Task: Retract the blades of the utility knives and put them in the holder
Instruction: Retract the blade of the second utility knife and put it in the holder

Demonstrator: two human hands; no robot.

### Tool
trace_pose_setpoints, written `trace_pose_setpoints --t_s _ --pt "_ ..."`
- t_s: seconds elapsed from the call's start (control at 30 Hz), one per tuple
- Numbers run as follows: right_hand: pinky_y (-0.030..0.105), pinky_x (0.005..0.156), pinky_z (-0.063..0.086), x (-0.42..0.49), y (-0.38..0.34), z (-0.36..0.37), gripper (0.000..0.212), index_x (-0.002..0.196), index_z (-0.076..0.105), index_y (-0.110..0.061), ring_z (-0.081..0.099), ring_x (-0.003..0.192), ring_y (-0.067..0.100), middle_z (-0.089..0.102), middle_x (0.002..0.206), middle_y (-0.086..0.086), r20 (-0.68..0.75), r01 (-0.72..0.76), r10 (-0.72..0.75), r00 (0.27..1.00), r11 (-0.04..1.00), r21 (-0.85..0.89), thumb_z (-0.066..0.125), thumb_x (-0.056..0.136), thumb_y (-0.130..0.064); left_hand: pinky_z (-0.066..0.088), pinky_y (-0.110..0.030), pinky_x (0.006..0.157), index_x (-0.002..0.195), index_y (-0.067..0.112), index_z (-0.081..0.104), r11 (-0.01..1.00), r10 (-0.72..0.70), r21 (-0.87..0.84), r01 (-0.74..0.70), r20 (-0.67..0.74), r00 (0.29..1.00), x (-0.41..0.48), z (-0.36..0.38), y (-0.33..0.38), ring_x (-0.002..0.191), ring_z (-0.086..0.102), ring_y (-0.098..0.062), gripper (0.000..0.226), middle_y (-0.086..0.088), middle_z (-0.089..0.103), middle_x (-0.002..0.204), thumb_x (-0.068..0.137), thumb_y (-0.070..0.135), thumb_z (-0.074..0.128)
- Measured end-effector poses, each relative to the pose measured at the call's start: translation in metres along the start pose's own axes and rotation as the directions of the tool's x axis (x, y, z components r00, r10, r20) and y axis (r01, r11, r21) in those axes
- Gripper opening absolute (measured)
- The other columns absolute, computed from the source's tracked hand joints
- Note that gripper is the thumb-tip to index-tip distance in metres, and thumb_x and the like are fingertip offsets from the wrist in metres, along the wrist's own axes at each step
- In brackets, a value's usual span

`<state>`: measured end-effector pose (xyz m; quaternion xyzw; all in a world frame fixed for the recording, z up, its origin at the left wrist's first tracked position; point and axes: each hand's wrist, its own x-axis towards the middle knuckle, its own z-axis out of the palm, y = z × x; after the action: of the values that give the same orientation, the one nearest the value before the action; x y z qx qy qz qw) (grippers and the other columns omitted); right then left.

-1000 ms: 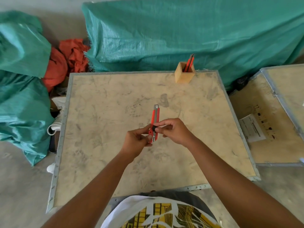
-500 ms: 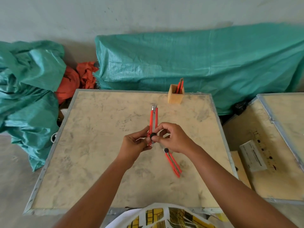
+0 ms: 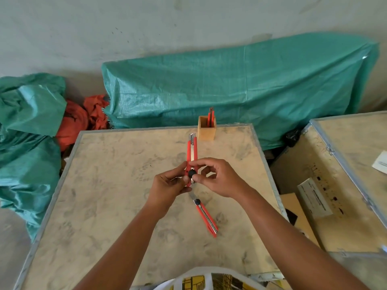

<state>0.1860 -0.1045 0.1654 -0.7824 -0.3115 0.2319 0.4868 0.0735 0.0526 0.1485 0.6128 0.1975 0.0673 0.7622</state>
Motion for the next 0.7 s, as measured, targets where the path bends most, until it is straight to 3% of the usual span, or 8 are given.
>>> trace_pose_setpoints --t_s 0.2,0.37,0.47,0.57,0.7 --pt "0.025 0.080 0.059 0.009 0.015 -0.004 0.017 0.098 0.073 -0.023 0.069 0.084 0.010 0.074 0.099 -0.011 -0.124 -0.010 0.012 0.992 1.000 0.011 0.082 0.083 -0.024 0.063 -0.032 0.075 0.118 0.025 0.069 1.000 -0.012 0.020 0.011 0.041 0.999 0.023 0.010 0.003 0.084 0.073 -0.018 0.042 -0.002 0.077 0.094 0.088 -0.004 0.065" --pt "0.026 0.082 0.061 0.028 0.025 -0.016 0.016 0.109 0.074 -0.023 0.073 0.092 0.010 0.074 0.108 -0.011 -0.179 -0.050 0.074 0.981 0.989 0.138 0.072 0.093 -0.024 0.063 -0.032 0.075 0.115 0.025 0.071 0.998 -0.023 0.064 0.020 0.050 0.999 0.053 0.014 0.003 0.091 0.074 -0.020 0.039 -0.004 0.077 0.099 0.088 -0.003 0.066" --pt "0.031 0.079 0.065 0.050 0.033 -0.030 0.024 0.121 0.072 -0.020 0.073 0.098 0.010 0.073 0.114 -0.006 -0.239 -0.071 0.116 0.964 0.979 0.190 0.064 0.098 -0.017 0.063 -0.034 0.075 0.126 0.012 0.066 0.992 -0.038 0.121 0.031 0.052 0.998 0.079 0.017 0.000 0.093 0.074 -0.023 0.041 -0.009 0.076 0.108 0.087 -0.001 0.068" --pt "0.032 0.077 0.065 0.082 0.044 -0.046 0.028 0.125 0.071 -0.016 0.074 0.098 0.010 0.072 0.115 -0.001 -0.284 -0.083 0.137 0.949 0.977 0.194 0.065 0.097 -0.011 0.063 -0.034 0.075 0.128 0.009 0.064 0.981 -0.039 0.191 0.028 0.057 0.998 0.112 0.021 -0.003 0.090 0.074 -0.021 0.042 -0.014 0.074 0.112 0.088 -0.004 0.066" --pt "0.035 0.073 0.066 0.130 0.057 -0.071 0.031 0.121 0.074 -0.019 0.076 0.092 0.014 0.073 0.115 0.001 -0.316 -0.078 0.120 0.941 0.987 0.142 0.070 0.093 -0.006 0.063 -0.039 0.079 0.127 0.014 0.066 0.962 0.002 0.271 -0.025 0.086 0.996 0.168 0.026 0.000 0.095 0.072 -0.034 0.042 -0.012 0.073 0.114 0.088 -0.002 0.068"
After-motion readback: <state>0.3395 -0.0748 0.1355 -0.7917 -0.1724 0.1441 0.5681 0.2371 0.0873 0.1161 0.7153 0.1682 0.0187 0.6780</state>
